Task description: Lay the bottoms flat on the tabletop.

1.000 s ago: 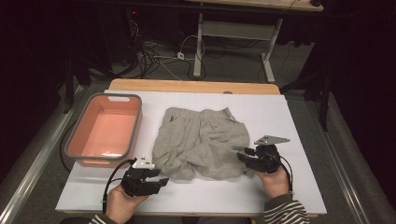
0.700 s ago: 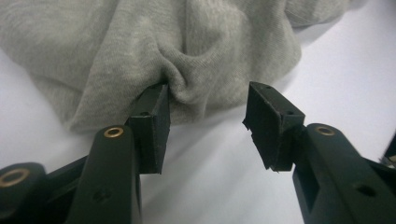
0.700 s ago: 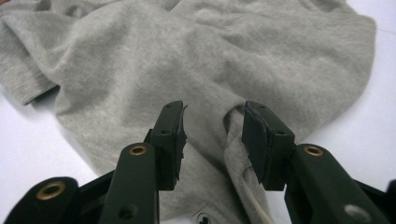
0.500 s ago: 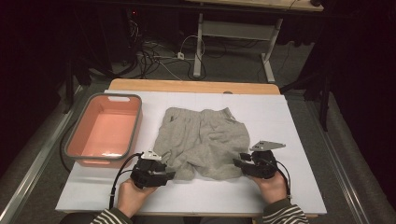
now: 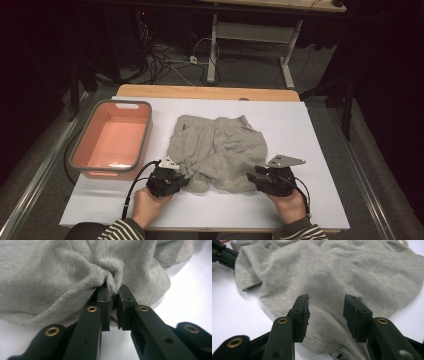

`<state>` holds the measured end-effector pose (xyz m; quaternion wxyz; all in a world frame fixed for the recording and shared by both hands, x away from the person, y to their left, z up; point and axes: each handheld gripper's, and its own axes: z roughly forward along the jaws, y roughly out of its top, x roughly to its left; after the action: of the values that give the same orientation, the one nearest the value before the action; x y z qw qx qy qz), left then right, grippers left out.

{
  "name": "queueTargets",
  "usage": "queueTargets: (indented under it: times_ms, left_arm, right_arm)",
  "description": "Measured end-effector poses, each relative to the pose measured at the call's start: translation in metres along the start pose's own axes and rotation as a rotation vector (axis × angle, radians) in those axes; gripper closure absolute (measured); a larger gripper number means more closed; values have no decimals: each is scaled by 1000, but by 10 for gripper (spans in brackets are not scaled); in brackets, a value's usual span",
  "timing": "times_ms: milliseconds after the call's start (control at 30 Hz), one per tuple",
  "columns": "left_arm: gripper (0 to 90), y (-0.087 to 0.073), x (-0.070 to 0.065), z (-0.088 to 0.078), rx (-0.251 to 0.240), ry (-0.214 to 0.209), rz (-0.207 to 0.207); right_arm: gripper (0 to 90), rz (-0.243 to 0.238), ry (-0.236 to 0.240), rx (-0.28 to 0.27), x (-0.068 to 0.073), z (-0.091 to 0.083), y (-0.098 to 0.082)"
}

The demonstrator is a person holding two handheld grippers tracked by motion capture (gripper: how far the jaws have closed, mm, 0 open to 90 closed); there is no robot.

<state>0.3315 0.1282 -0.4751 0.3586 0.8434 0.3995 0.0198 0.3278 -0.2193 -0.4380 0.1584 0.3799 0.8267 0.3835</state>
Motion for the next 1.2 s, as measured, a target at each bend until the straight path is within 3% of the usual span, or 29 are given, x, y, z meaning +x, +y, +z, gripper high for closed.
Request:
queueTargets:
  times_ms: [133, 300, 433, 600, 767, 1000, 1200]
  left_arm:
    - [815, 2, -1, -5, 6, -26, 7]
    - [816, 7, -8, -21, -34, -54, 35]
    - [816, 17, -11, -37, -77, -27, 74]
    - [816, 37, -1, -47, -126, -21, 58]
    - [815, 67, 6, -36, -90, -10, 65]
    - [811, 105, 14, -15, -55, 36, 59]
    - [811, 127, 26, 15, 4, 69, 35]
  right_arm:
    - [560, -6, 16, 21, 2, 5, 0]
    - [559, 4, 27, 76, -2, 14, -4]
    - [560, 24, 26, 100, -9, 19, -6]
    - [560, 50, 44, 116, -13, 23, -8]
    - [550, 65, 64, 122, -13, 24, -8]
    - [542, 71, 70, 126, -14, 24, -9]
    - [554, 83, 83, 132, -15, 25, -9]
